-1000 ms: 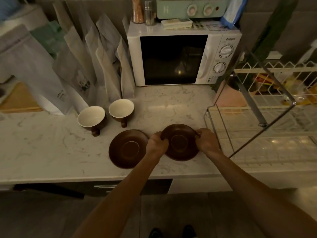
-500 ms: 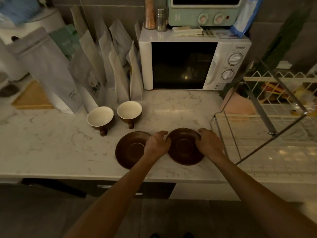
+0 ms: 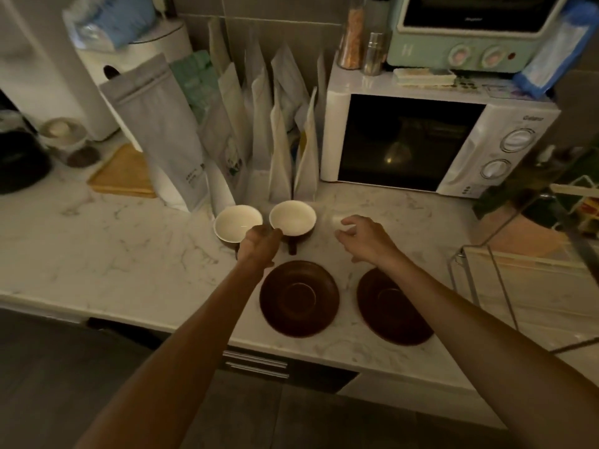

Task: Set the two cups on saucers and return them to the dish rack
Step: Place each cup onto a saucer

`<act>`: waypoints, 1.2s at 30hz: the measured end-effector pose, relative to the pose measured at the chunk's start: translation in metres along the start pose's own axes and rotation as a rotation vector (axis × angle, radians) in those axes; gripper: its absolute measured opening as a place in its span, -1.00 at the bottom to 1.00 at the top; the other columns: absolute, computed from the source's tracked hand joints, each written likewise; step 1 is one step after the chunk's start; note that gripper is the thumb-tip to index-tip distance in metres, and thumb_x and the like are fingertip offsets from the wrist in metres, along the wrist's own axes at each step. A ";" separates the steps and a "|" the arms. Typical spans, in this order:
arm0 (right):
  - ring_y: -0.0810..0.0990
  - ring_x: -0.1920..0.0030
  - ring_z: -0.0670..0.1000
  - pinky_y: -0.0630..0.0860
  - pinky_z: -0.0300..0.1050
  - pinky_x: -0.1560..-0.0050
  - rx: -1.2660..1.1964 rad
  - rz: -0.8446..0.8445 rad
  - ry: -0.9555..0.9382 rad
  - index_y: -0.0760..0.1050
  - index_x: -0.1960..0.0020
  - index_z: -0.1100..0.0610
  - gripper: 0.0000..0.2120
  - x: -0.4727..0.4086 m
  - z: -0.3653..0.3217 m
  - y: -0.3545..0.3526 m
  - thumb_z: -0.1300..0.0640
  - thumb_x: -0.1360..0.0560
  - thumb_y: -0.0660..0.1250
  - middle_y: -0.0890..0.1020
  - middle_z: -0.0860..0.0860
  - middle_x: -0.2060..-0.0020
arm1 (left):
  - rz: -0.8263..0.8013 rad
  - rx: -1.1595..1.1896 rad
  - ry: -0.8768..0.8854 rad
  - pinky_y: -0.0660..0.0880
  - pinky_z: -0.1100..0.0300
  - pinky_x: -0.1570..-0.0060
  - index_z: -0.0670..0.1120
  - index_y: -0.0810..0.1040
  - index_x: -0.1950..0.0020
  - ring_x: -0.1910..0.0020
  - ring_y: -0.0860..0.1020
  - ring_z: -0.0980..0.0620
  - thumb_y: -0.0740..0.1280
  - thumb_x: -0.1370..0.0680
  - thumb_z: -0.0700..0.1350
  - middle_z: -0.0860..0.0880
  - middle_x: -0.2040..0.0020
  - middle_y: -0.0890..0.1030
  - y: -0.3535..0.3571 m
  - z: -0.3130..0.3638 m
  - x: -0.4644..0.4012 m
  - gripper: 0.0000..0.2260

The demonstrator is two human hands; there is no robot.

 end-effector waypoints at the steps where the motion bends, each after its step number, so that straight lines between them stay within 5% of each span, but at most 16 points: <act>1: 0.65 -0.03 0.09 0.67 0.07 0.01 -0.021 -0.012 0.003 0.37 -0.43 0.07 -0.52 -0.007 -0.006 0.004 -0.04 -0.56 0.30 0.57 0.11 -0.27 | -0.008 0.025 -0.019 0.62 -0.15 0.03 -0.13 0.51 -0.21 -0.07 0.56 -0.22 0.27 -0.54 -0.03 -0.18 -0.08 0.56 0.001 -0.002 -0.003 -0.71; 14: 0.68 0.05 0.15 0.70 0.08 0.23 -0.093 -0.049 0.069 0.40 -0.37 0.12 -0.61 -0.058 -0.035 0.051 0.03 -0.59 0.25 0.58 0.14 -0.19 | 0.000 0.107 -0.077 0.62 -0.17 0.03 -0.17 0.45 -0.26 0.07 0.59 -0.20 0.23 -0.54 -0.07 -0.24 -0.04 0.59 0.022 -0.011 -0.043 -0.67; 27: 0.72 0.16 0.22 0.70 0.12 0.21 -0.157 0.015 0.139 0.48 -0.29 0.23 -0.67 -0.069 -0.024 0.063 0.20 -0.55 0.22 0.63 0.22 -0.11 | 0.067 0.156 -0.047 0.62 -0.15 0.02 -0.05 0.48 -0.27 0.02 0.62 -0.21 0.23 -0.34 -0.03 -0.20 -0.05 0.62 0.032 -0.022 -0.056 -0.51; 36: 0.72 0.13 0.19 0.70 0.09 0.20 -0.150 0.079 0.115 0.51 -0.28 0.24 -0.68 -0.051 -0.025 0.035 0.23 -0.56 0.23 0.66 0.23 -0.06 | 0.026 0.233 -0.038 0.64 0.03 0.11 -0.16 0.40 -0.37 -0.02 0.64 -0.16 0.33 -0.51 -0.17 -0.24 -0.19 0.57 0.032 0.000 -0.032 -0.58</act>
Point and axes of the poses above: each hand's wrist, its own x-axis away from the middle knuckle, its own y-axis out of the palm, z = x × y, the point moved 6 cm from there along -x, towards the middle knuckle
